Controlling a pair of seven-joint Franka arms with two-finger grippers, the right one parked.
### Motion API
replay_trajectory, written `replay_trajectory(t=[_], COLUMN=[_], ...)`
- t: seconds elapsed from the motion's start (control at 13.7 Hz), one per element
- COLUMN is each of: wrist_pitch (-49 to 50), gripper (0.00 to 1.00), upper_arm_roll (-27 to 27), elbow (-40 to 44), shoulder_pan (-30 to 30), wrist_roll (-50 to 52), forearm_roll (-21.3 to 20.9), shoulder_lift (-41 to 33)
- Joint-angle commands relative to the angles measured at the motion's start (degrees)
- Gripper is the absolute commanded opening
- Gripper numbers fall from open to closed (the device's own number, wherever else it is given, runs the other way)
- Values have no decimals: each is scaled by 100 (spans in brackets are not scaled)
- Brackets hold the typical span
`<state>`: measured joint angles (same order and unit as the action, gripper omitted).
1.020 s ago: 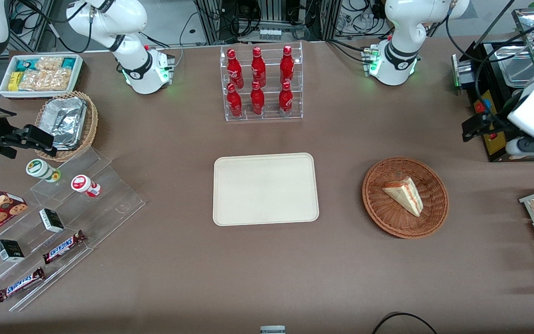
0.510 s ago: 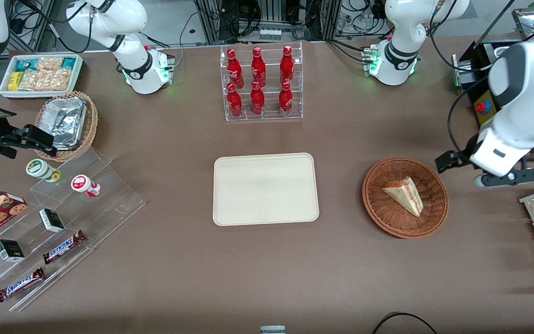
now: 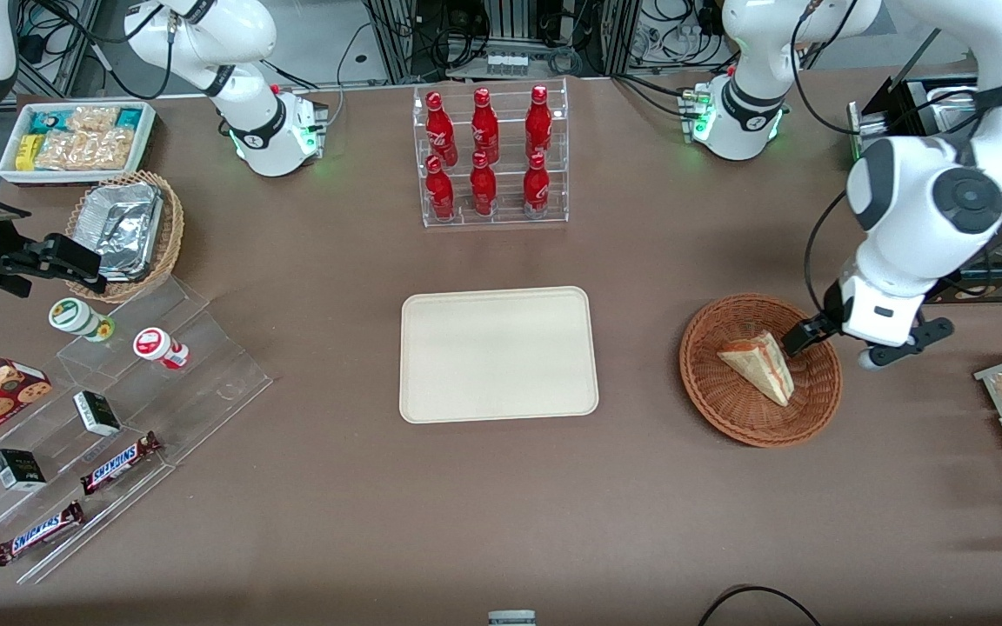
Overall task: Place sandwich from basket to tray
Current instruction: 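Lower the left gripper and close it on the wrapped sandwich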
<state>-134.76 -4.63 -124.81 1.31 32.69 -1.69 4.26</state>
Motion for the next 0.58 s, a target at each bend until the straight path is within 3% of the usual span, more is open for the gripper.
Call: replay_trajectory(t=[0.0,0.51], wrist_pitch=[-235,-357], gripper=[100,100], upper_arm_roll=[-38,-30], elbow=[-114,-272], shoulder_pan=[168,142], wrist_roll=[536,554], forearm_roll=[-59,-85], shoulder_lift=[180,469])
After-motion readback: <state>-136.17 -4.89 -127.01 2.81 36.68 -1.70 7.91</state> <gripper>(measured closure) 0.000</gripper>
